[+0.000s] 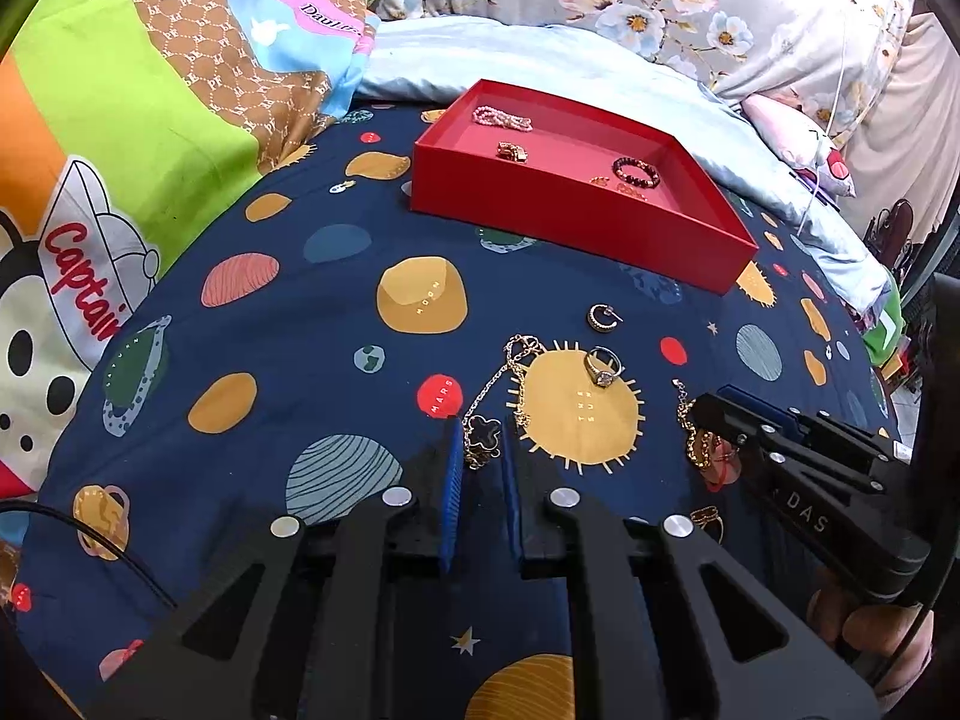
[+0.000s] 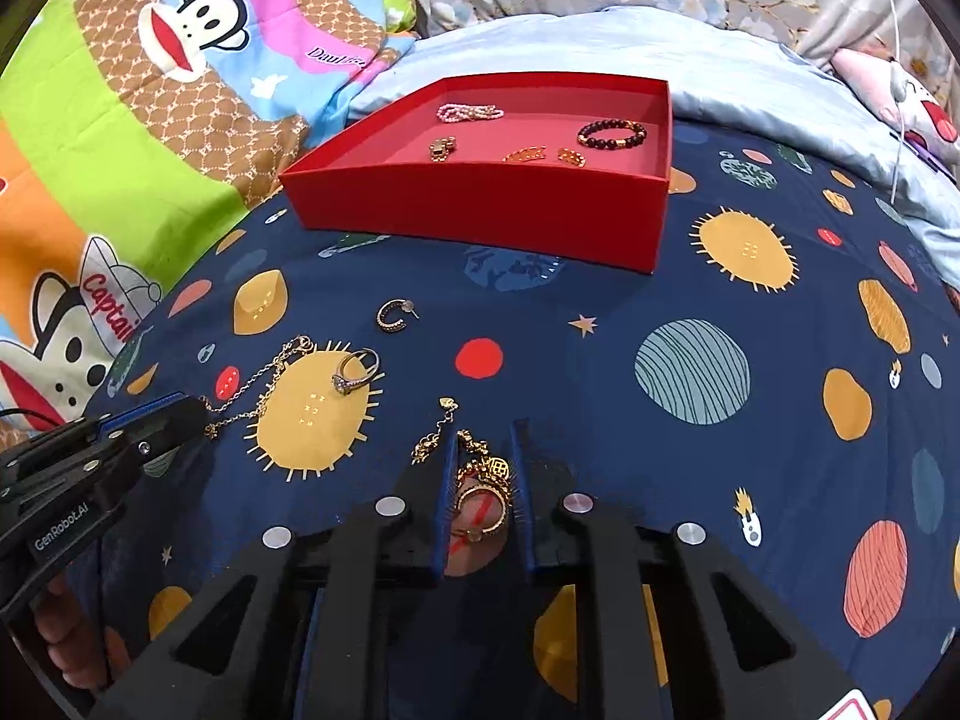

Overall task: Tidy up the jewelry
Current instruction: 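Grasp the black clover chain with the left tool while the right grasps a gold chain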

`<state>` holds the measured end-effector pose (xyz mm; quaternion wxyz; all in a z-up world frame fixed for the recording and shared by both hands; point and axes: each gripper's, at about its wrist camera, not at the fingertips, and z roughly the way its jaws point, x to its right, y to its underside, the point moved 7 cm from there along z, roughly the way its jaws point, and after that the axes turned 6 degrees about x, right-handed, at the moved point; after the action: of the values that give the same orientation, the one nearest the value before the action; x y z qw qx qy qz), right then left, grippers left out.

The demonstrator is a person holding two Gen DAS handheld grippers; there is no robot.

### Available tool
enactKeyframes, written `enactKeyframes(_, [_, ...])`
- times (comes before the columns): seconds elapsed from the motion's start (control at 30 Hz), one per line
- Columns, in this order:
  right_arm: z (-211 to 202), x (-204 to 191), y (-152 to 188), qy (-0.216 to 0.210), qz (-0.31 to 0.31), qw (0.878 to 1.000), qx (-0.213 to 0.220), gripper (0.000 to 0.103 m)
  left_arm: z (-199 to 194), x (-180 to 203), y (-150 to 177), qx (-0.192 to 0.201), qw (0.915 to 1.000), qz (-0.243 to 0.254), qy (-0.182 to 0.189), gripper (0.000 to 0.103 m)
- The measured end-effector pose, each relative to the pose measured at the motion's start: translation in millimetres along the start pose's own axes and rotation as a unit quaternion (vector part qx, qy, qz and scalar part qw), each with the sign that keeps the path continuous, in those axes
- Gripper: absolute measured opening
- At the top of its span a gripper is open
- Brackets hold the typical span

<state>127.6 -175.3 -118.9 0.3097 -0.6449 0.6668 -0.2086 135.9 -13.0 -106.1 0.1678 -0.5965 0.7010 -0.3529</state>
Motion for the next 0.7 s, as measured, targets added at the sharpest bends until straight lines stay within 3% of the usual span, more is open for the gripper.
enactKeyframes(0.1, [2,-1,-1,0.004,-0.005,1.0,0.0,0.014,0,0,0,0.0,1.0,0.0,0.0,0.012])
enactKeyframes(0.17, [1,0,-1,0.005,-0.003,1.0,-0.001,0.004,0,0,0,0.0,1.0,-0.001,0.0,0.012])
enactKeyframes(0.4, [-3,4,-2,-0.001,0.022,1.0,0.003,0.004,-2,2,-1,0.003,1.0,-0.003,0.004,0.012])
enactKeyframes(0.7, [-35,10,-26,-0.004,0.04,0.998,0.05,0.004,-16,3,-15,0.019,0.9997,-0.006,0.015,0.012])
